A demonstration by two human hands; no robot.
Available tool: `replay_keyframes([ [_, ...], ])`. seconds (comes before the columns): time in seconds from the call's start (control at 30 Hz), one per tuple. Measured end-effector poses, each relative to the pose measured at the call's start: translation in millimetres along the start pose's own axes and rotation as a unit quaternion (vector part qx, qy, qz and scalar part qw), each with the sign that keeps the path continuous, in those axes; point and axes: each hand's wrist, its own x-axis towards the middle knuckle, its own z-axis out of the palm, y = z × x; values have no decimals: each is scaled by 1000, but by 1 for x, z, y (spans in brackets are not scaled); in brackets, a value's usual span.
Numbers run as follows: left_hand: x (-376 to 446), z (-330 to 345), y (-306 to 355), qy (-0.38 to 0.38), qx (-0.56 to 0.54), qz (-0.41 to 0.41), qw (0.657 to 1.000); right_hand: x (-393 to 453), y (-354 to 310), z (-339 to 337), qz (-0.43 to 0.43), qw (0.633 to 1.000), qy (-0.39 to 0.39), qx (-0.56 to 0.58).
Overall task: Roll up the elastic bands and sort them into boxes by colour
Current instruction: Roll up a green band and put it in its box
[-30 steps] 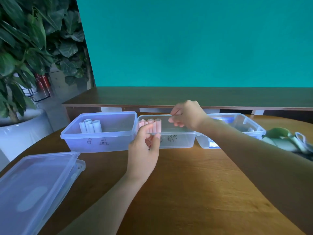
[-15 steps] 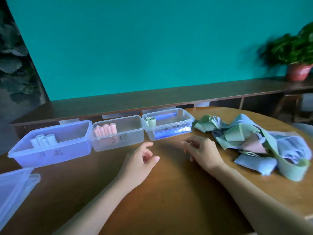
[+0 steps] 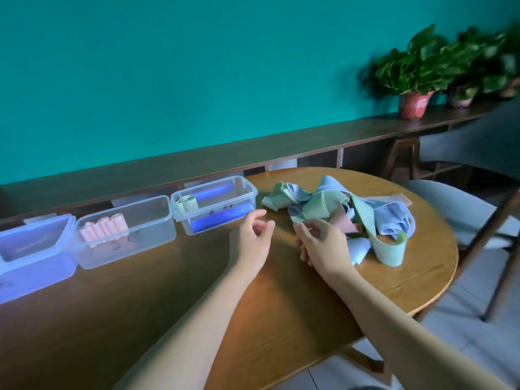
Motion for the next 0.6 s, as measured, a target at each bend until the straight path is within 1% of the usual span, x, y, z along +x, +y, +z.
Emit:
replay_keyframes([
  [0.1, 21, 24, 6, 16, -40, 3, 999, 3, 4, 2, 8, 999, 16, 34],
  [0.2, 43, 41, 7, 12, -51, 18, 998, 7, 6, 2, 23, 998, 23, 59],
  [0.33, 69, 58, 6, -19, -32, 33, 999, 11, 9, 3, 24, 998, 23, 57],
  [0.43, 81, 65, 6, -38, -23, 24, 999, 12, 10, 4, 28, 997, 21, 62],
  [0.6, 79, 65, 1, -9, 2, 39, 999, 12, 11, 4, 28, 997, 15, 70],
])
